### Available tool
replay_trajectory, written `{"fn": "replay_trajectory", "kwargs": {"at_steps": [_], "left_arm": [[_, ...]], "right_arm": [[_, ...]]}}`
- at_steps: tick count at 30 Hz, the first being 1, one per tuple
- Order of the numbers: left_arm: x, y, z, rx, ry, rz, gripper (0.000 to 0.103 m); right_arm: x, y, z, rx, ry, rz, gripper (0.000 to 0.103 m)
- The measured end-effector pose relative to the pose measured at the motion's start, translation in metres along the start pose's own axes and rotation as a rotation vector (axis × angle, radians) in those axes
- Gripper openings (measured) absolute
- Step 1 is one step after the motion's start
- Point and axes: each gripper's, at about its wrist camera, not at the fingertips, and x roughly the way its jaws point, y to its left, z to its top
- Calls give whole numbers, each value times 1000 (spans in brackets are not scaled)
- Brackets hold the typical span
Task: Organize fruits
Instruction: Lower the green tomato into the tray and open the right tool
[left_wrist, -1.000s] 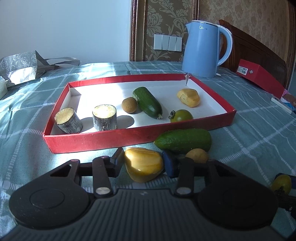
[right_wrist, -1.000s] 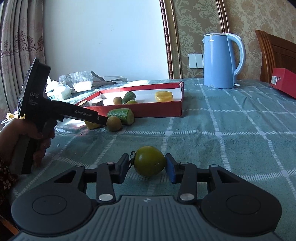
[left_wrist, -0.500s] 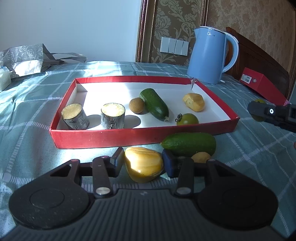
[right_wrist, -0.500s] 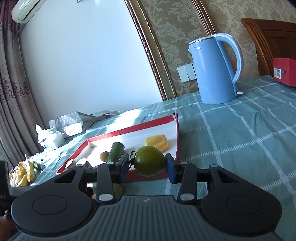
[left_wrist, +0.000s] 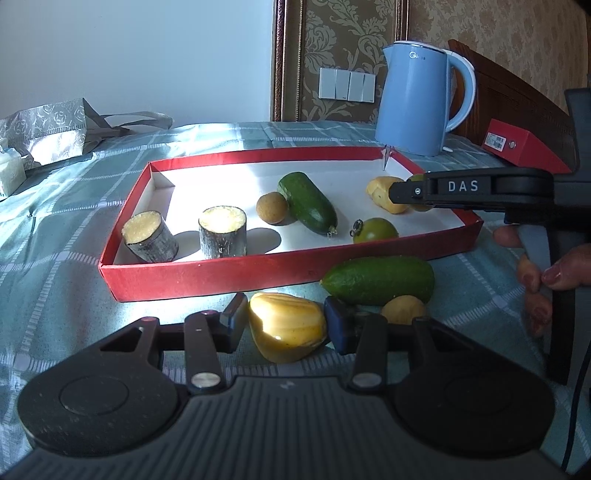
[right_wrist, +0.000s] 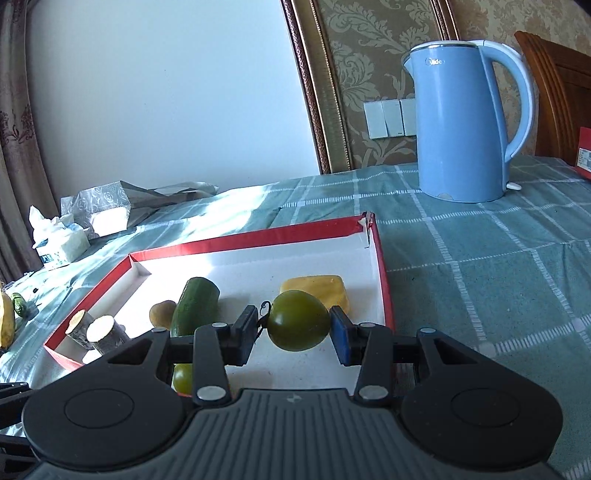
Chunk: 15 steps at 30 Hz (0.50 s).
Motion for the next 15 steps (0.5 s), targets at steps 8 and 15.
{"fn": "replay_trajectory", "kwargs": {"at_steps": [8, 15], "left_arm": [[0, -2, 0, 8, 2, 7, 42], [0, -2, 0, 15, 2, 11, 42]], "right_arm": [[11, 6, 1, -63, 42, -40, 42], [12, 6, 1, -64, 51, -28, 44]]}}
